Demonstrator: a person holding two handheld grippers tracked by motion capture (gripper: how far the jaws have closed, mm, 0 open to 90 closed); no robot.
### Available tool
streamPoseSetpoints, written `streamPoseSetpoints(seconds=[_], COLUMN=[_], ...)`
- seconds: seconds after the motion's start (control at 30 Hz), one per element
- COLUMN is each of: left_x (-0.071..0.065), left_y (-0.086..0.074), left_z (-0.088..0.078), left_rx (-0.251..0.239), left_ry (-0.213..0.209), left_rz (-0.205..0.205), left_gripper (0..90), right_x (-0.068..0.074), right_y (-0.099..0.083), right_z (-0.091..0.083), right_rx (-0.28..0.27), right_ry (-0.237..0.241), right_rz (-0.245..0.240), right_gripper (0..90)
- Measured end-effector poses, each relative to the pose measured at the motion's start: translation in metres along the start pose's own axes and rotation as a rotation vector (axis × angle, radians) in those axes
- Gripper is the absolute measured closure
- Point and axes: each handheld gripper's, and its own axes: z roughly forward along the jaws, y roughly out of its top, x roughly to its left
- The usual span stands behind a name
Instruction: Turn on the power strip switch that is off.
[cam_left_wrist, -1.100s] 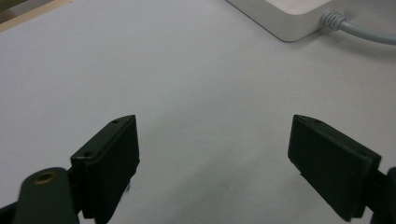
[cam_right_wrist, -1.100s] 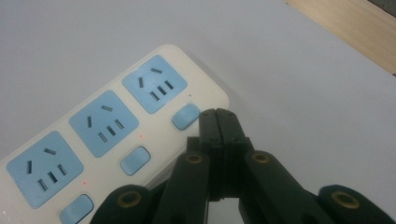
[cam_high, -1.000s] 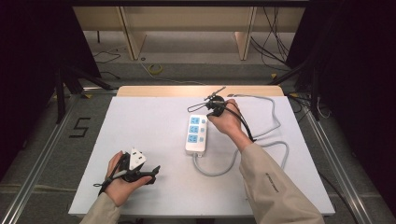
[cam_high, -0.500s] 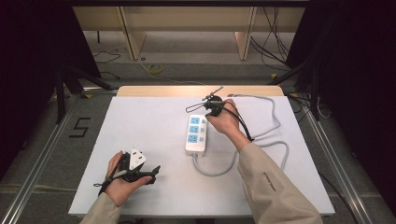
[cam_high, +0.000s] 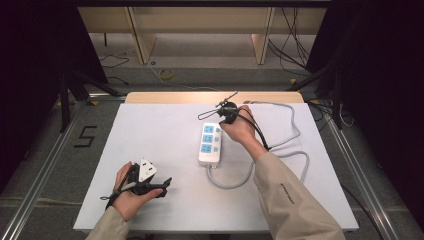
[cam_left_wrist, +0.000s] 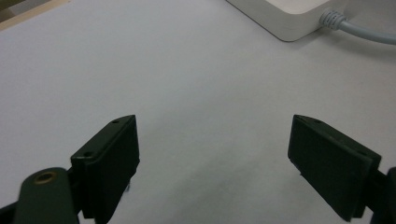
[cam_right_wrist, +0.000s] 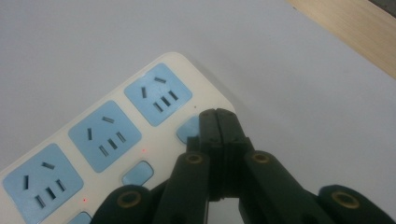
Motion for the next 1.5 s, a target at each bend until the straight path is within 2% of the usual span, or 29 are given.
streamPoseSetpoints(seconds=[1.5], left_x=[0.000], left_y=[0.000], left_z=[-0.001], left_rx=[0.001], left_ry=[-0.002], left_rz=[-0.004], left_gripper=[16.0], right_x=[0.010], right_y=[0.006], right_z=[0.014], right_rx=[0.015], right_ry=[0.004], right_rz=[-0.016], right_gripper=[90.0])
